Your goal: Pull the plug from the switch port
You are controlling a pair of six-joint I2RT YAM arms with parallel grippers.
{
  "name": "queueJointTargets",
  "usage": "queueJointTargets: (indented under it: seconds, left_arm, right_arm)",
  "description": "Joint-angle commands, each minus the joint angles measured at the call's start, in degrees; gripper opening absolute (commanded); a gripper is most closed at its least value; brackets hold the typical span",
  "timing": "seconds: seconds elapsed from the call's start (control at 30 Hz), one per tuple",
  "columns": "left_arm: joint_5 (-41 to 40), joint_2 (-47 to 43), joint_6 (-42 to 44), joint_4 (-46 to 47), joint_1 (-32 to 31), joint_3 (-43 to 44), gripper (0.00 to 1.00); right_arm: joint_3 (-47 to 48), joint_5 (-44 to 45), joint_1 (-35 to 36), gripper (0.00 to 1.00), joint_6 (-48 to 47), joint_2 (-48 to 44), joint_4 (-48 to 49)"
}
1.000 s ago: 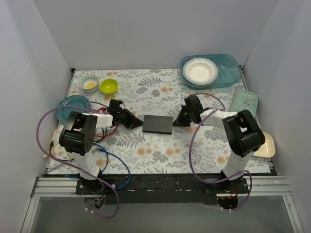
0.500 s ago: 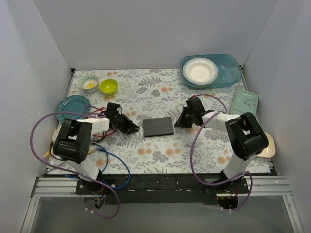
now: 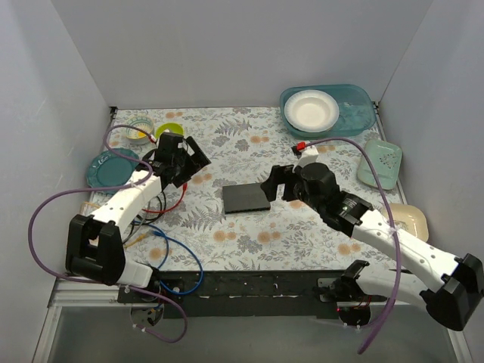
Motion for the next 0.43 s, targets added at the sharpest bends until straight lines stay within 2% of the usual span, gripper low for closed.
queueJointTargets:
  seconds: [0.0,0.17,0.4]
  left_arm:
    - [9.50,2.30,3.24,-3.74,0.58,-2.95,0.98]
    - [12.94,-2.87,1.66,1.16,0.58,-8.83,0.98]
    - [12.77,-5.34,2.19,1.09,0.49,-9.19,0.98]
  right_arm:
    - [0.43,11.37,4.46,0.99,-11.28,-3.09,-5.82]
    - [-3.60,14.73,6.75,0.99,-11.91,-10.56,-9.18]
    - [-8.53,14.55,6.92,0.99,-12.34,-20.76,-8.02]
